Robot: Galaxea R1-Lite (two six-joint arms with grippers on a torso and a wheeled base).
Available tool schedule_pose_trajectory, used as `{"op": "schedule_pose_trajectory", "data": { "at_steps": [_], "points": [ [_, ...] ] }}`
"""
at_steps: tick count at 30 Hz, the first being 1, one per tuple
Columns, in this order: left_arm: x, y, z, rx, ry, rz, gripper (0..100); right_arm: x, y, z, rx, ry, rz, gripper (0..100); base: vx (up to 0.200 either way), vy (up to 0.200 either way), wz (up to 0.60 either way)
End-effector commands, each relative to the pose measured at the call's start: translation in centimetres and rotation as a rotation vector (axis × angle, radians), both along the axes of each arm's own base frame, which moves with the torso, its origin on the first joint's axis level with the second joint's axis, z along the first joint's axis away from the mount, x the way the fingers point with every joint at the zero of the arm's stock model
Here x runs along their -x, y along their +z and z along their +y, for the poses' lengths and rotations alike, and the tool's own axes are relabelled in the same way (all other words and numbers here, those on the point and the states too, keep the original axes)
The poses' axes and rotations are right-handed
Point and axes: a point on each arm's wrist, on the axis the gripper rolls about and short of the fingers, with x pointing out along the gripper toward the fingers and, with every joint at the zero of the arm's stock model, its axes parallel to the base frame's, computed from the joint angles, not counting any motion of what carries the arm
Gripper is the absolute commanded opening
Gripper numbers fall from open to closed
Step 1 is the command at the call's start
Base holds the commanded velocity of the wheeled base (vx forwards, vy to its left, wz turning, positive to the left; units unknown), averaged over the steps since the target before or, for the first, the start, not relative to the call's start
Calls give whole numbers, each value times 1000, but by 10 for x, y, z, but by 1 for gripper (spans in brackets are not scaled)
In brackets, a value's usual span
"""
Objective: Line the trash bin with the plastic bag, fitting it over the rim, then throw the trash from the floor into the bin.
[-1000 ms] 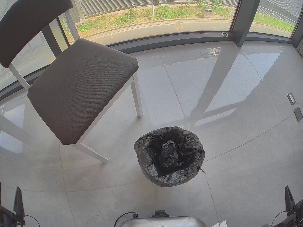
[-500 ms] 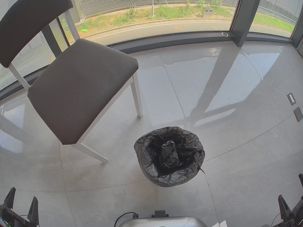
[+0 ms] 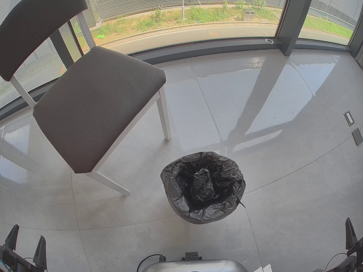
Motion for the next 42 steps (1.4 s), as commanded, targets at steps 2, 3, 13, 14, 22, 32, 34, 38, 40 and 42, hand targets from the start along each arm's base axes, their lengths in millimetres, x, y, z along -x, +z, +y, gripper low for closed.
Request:
{"op": "schedule_pose_trajectory", "data": {
  "at_steps": [2,3,13,14,22,32,34,38,40,42],
  "points": [
    [0,-3,0,-2,1,-2,100,0,-7,0,6,20,57,100,0,0,0],
    [0,-3,0,-4,-1,-3,100,0,-6,1,7,28,67,100,0,0,0],
    [0,-3,0,-7,1,-3,100,-6,-5,0,-30,76,133,100,0,0,0],
    [0,-3,0,-7,1,-3,100,-7,-4,0,-20,96,138,100,0,0,0],
    [0,-3,0,-8,-1,-6,100,-7,-11,1,-17,146,169,100,0,0,0],
    [0,-3,0,-8,-1,-5,100,-7,-11,3,-32,56,158,100,0,0,0],
    [0,-3,0,-8,-1,-5,100,-4,-12,3,-24,90,124,100,0,0,0],
    [0,-3,0,-8,-1,-6,100,0,-13,2,-23,106,76,100,0,0,0],
    [0,-3,0,-8,-1,-6,100,0,-13,2,-21,104,76,100,0,0,0],
    [0,-3,0,-8,-1,-6,100,0,-13,2,-26,95,76,100,0,0,0]
  ]
}}
